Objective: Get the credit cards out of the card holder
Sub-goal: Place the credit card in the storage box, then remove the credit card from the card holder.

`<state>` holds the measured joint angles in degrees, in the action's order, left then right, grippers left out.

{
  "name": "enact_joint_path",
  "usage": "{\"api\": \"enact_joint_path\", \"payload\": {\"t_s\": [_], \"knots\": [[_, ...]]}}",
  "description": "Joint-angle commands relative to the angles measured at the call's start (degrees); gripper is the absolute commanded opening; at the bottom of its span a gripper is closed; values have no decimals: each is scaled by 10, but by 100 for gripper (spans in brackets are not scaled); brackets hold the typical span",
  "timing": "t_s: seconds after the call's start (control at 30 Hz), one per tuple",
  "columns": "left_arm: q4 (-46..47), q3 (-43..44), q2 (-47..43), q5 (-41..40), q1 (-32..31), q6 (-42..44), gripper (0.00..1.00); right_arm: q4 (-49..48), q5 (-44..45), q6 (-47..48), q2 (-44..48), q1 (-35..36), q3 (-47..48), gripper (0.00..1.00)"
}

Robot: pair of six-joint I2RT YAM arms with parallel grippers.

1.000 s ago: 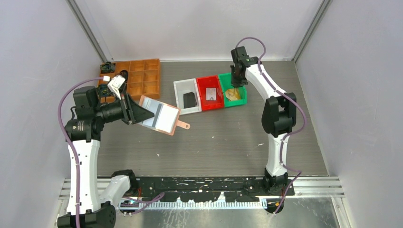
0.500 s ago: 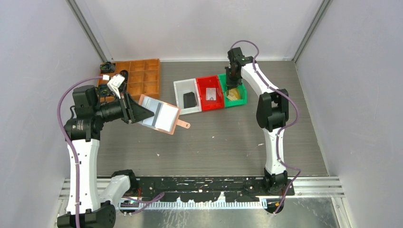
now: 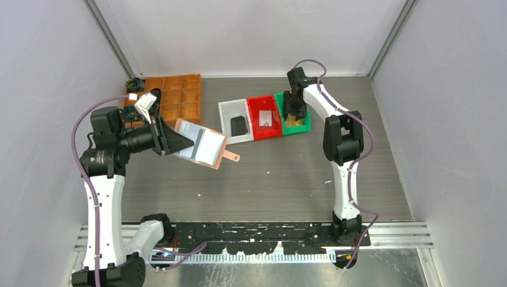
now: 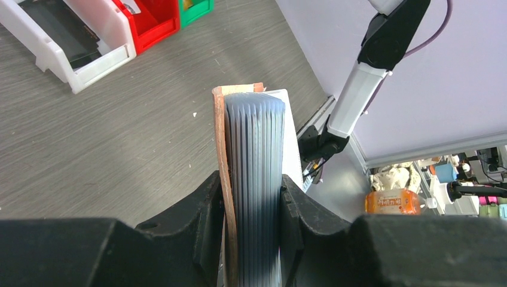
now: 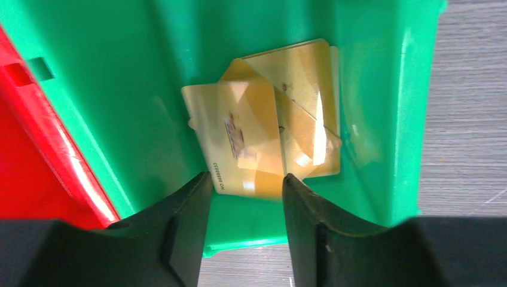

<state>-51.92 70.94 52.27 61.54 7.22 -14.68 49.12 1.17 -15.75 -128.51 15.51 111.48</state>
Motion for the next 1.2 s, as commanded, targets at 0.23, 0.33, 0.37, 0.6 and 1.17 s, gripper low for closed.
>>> {"api": "enact_joint_path", "payload": {"t_s": [0.23,0.33,0.37,0.6,1.17], "knots": [[7,21,-10,28,-1,10,0,-64,-1,-46,231,2,-51,64],[12,19,-14,31,0,10,0,-95,-80,-70,312,26,-89,70],[15,15,-15,31,0,11,0,-114,-105,-82,339,40,-111,73],[23,-6,-27,36,0,22,0,-414,-306,-256,499,160,-321,99],[14,-1,-30,65,-1,36,0,-737,-387,-464,470,326,-459,86]]}}
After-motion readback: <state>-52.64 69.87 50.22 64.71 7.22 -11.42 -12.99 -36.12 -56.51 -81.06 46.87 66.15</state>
